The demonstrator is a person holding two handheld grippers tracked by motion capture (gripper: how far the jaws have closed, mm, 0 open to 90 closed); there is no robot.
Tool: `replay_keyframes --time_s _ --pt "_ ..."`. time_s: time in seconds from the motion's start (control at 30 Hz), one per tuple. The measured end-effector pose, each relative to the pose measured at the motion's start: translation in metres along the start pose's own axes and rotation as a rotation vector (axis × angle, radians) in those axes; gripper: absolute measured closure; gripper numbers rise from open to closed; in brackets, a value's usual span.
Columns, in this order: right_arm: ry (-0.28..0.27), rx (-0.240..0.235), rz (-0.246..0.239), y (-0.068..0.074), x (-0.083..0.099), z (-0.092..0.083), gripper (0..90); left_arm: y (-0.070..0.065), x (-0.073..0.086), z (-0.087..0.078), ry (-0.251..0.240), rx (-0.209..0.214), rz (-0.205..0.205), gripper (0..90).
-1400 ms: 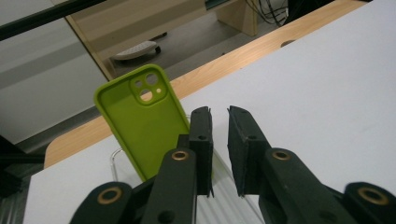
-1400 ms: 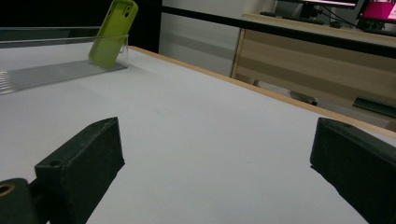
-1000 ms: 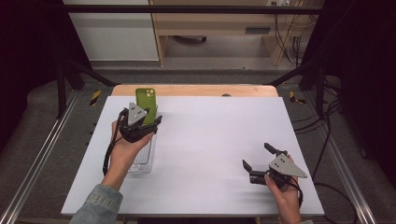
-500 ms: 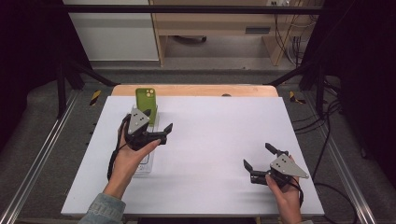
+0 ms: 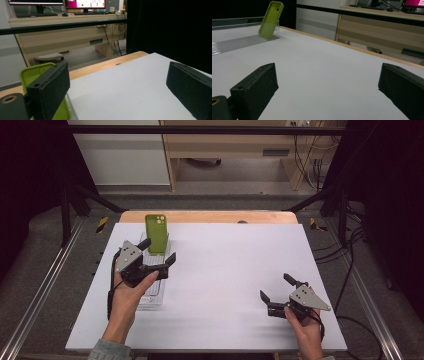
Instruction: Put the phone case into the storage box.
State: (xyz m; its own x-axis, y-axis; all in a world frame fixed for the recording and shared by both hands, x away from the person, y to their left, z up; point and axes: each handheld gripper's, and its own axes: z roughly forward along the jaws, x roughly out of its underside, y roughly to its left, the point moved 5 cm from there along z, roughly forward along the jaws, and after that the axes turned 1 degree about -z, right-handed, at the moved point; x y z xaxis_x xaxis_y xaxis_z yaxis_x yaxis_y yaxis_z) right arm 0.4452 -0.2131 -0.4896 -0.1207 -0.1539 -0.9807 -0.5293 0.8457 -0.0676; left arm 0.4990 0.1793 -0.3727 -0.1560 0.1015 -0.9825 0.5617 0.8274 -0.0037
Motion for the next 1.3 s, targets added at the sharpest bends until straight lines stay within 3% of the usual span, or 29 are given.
replay_keyframes --time_s 0.4,0.67,1.3 --pt "0.005 -0.003 0.013 0.0 0.0 0.0 2.5 0.01 -0.002 -0.024 -0.022 -0.014 0.006 4.2" --pt "0.012 0.002 0.007 -0.001 0.001 0.0 2.4 0.017 -0.002 -0.038 -0.049 -0.06 0.027 2.8" --pt "0.018 0.019 -0.022 -0.002 0.001 -0.002 2.9 0.034 0.001 -0.073 -0.079 -0.084 0.002 1.7"
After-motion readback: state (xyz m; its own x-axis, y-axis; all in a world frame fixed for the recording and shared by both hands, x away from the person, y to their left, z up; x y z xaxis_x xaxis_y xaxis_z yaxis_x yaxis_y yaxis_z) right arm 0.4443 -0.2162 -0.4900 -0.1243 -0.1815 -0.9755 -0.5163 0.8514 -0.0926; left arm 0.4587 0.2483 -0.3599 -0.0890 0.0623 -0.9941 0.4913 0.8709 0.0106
